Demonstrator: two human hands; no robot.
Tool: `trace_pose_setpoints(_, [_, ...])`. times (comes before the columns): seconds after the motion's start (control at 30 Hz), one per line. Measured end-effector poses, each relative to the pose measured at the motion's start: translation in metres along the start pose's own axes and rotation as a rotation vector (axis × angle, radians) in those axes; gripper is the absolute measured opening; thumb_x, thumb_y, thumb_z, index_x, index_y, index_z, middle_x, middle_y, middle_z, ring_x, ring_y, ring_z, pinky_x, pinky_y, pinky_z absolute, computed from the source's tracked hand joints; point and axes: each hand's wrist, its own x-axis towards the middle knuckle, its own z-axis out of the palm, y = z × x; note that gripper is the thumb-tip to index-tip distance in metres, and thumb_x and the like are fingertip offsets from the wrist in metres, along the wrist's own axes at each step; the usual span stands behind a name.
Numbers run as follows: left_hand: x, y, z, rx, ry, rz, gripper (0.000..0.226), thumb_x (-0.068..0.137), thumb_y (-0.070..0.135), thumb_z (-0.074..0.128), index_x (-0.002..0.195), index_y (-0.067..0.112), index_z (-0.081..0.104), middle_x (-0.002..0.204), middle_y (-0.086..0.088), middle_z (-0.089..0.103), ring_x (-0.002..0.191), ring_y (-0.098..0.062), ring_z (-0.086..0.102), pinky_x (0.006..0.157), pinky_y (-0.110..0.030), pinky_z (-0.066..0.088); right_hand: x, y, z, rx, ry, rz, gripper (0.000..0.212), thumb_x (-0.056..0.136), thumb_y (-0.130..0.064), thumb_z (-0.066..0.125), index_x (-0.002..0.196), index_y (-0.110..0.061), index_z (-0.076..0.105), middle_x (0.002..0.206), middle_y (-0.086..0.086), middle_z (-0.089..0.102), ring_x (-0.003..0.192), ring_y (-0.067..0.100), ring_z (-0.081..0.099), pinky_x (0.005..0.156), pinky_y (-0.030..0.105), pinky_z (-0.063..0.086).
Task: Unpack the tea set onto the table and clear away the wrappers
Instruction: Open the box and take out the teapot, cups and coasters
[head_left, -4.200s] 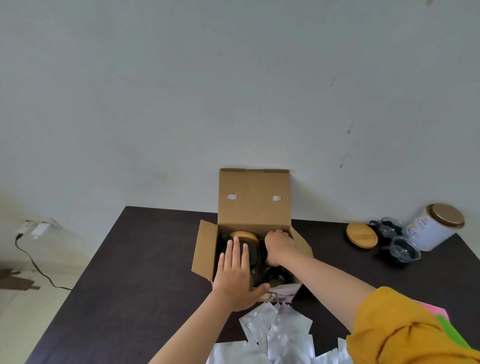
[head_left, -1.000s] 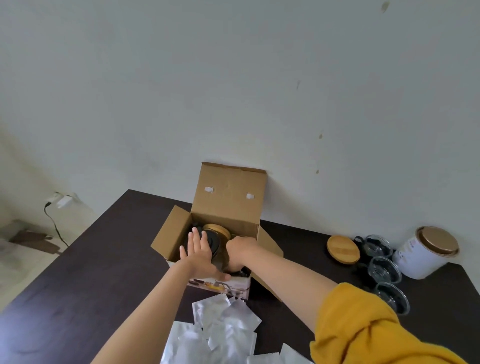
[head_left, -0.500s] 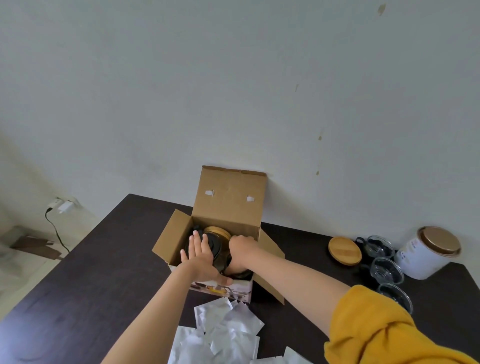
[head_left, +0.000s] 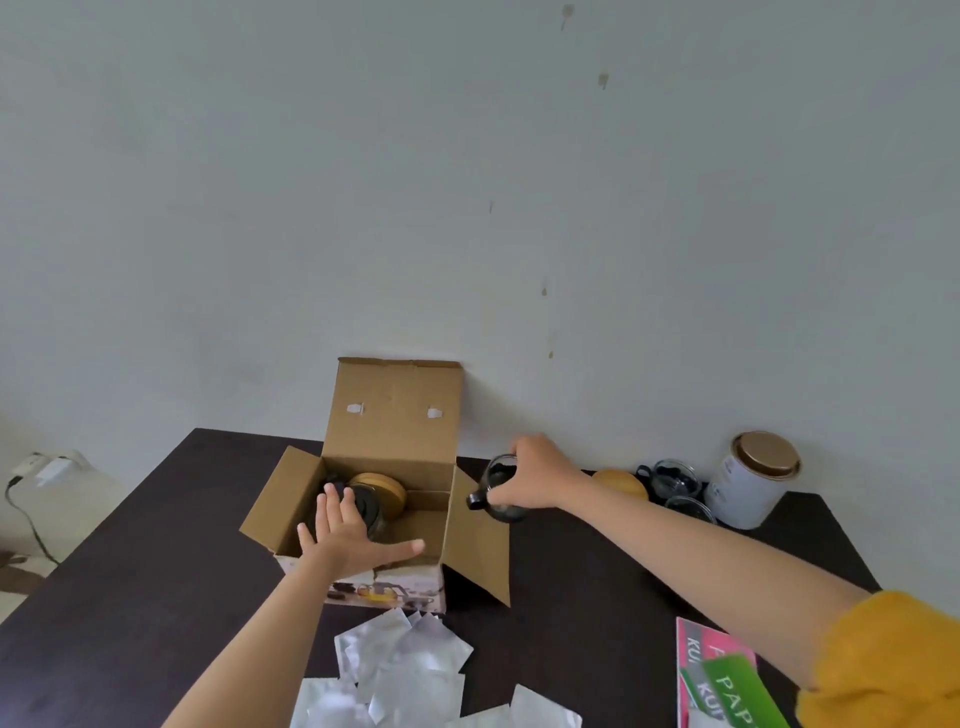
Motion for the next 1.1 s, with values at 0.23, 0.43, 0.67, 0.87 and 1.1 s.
trace_pose_setpoints(0.23, [-0.001,0.002,0.01,0.097,0.085,0.01,0.163,0.026,0.1,0.042,0.148,0.011,-0.019,0.156,-0.012,-0.025,0.144,-0.032,-0.019,0.117,-0.054,-0.001,-0.044,0.116,-0.046,-0.229,0.037,0.292,0.063,0.057,-0.043,0.079,0.104,-0.01,0.052,0.112,0.009,0.046,0.095,0.025,0.057,0.066,0.03,0.048])
trace_pose_setpoints(0.43, [0.003,0.004,0.012,0.115,0.111,0.016,0.162,0.026,0.099,0.043,0.148,0.011,-0.015,0.157,-0.013,-0.022,0.145,-0.034,-0.015,0.118,-0.052,0.002,-0.067,0.19,-0.083,-0.212,0.11,0.526,0.043,0.06,-0.032,0.074,0.088,-0.011,0.049,0.107,0.01,0.058,0.083,0.021,0.058,0.061,0.029,0.047])
trace_pose_setpoints(0.67, [0.007,0.005,0.015,0.15,0.132,0.009,0.158,0.03,0.099,0.042,0.149,0.011,-0.013,0.157,-0.013,-0.02,0.145,-0.034,-0.014,0.117,-0.052,0.003,-0.072,0.241,-0.088,-0.119,0.095,0.668,0.041,0.044,-0.023,0.068,0.077,-0.007,0.049,0.09,0.011,0.054,0.093,0.031,0.058,0.057,0.025,0.041])
trace_pose_setpoints(0.87, [0.009,0.005,0.017,0.164,0.163,0.008,0.153,0.033,0.097,0.042,0.149,0.012,-0.011,0.158,-0.012,-0.018,0.146,-0.034,-0.012,0.117,-0.052,0.003,-0.07,0.257,-0.075,-0.125,0.092,0.728,0.041,0.055,-0.016,0.071,0.089,-0.005,0.052,0.108,0.015,0.051,0.1,0.032,0.053,0.054,0.025,0.04])
trace_pose_setpoints(1.1, [0.015,0.001,0.021,0.156,0.181,0.016,0.154,0.032,0.097,0.043,0.15,0.012,-0.008,0.158,-0.012,-0.016,0.146,-0.034,-0.01,0.117,-0.053,0.005,-0.067,0.273,-0.055,-0.126,0.113,0.767,0.063,0.068,-0.021,0.071,0.123,-0.003,0.046,0.122,0.018,0.043,0.11,0.036,0.05,0.078,0.033,0.049])
